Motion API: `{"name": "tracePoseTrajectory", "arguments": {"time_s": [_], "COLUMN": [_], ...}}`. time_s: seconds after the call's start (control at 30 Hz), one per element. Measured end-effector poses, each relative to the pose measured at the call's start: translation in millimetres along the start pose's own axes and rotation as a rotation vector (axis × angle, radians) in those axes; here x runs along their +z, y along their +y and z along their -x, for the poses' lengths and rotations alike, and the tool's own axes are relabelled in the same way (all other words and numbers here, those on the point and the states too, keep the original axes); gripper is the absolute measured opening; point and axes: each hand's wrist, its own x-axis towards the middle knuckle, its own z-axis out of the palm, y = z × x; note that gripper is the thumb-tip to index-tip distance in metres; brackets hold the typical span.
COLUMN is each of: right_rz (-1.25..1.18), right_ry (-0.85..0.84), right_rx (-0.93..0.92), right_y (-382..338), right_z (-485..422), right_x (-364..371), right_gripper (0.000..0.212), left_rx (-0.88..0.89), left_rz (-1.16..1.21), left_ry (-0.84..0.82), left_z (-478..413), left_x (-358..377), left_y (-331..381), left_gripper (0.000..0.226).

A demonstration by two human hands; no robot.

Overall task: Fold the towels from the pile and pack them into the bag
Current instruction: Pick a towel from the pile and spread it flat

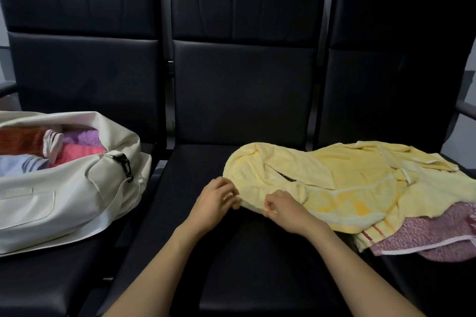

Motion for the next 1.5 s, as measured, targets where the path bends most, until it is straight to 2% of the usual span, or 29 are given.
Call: {"name": "tracePoseTrajectory", "arguments": {"time_s": [0.07, 0.13, 0.2, 0.27, 0.4, 0.47, 0.53, 0.57, 0.63, 0.7, 0.77, 0.87, 0.97, 1.03, 1.1, 1.2, 1.27, 1.33, 1.4, 1.43, 1.5], "right_rz": [-0.267, -0.510, -0.584, -0.492, -0.301, -0.210, -0.163, -0.155, -0.113, 0.011, 0.110, 0.106, 0.033, 0.027, 0.046, 0.094, 0.117, 0.095, 0.020, -0.004, 0.027], "right_ry": [0.030, 0.088, 0.132, 0.115, -0.060, -0.181, -0.232, -0.229, -0.201, -0.165, -0.124, -0.137, -0.128, -0.178, -0.213, -0.179, -0.128, -0.080, -0.106, -0.149, -0.215], "right_rx": [0.052, 0.111, 0.129, 0.114, 0.142, 0.192, 0.234, 0.239, 0.223, 0.155, 0.054, -0.050, -0.019, 0.035, 0.072, 0.050, 0.010, 0.003, 0.045, 0.073, 0.106], "right_y": [0, 2, 8, 15, 24, 28, 33, 34, 32, 26, 23, 20, 14, 11, 12, 10, 9, 12, 17, 19, 20], "right_z": [5, 7, 9, 13, 23, 26, 28, 28, 25, 22, 19, 18, 19, 19, 16, 14, 14, 15, 17, 17, 18], "right_x": [-5, -14, -22, -29, -33, -31, -28, -27, -27, -26, -22, -18, -18, -16, -13, -14, -14, -12, -14, -16, -21], "right_gripper": [0.014, 0.016, 0.019, 0.024, 0.041, 0.067, 0.090, 0.091, 0.075, 0.054, 0.039, 0.027, 0.032, 0.056, 0.065, 0.049, 0.037, 0.034, 0.045, 0.052, 0.056], "left_rx": [0.003, -0.095, -0.185, -0.234, -0.239, -0.215, -0.232, -0.265, -0.268, -0.135, -0.030, -0.097, -0.190, -0.286, -0.370, -0.337, -0.257, -0.190, -0.222, -0.240, -0.229], "left_rz": [0.134, 0.273, 0.356, 0.358, -0.093, -0.238, -0.318, -0.335, -0.376, -0.409, -0.311, -0.250, -0.400, -0.417, -0.422, -0.540, -0.513, -0.362, -0.298, -0.312, -0.386], "left_ry": [0.127, 0.121, 0.046, -0.079, -0.390, -0.448, -0.497, -0.506, -0.457, -0.398, -0.406, -0.399, -0.408, -0.449, -0.471, -0.370, -0.287, -0.364, -0.490, -0.501, -0.400], "left_z": [0, 0, 0, 1, 0, -1, -2, -3, -4, -4, -2, 2, 0, -1, 0, 0, 1, 3, 5, 5, 4], "left_x": [-2, -2, 2, 7, 14, 17, 19, 18, 15, 13, 14, 11, 10, 9, 10, 10, 11, 12, 10, 10, 10], "left_y": [12, 26, 37, 42, 42, 40, 36, 35, 33, 30, 28, 37, 40, 37, 36, 41, 41, 37, 38, 38, 38], "left_gripper": [0.013, 0.011, 0.014, 0.018, 0.072, 0.086, 0.089, 0.086, 0.069, 0.052, 0.043, 0.029, 0.045, 0.056, 0.061, 0.055, 0.052, 0.063, 0.080, 0.076, 0.050]}}
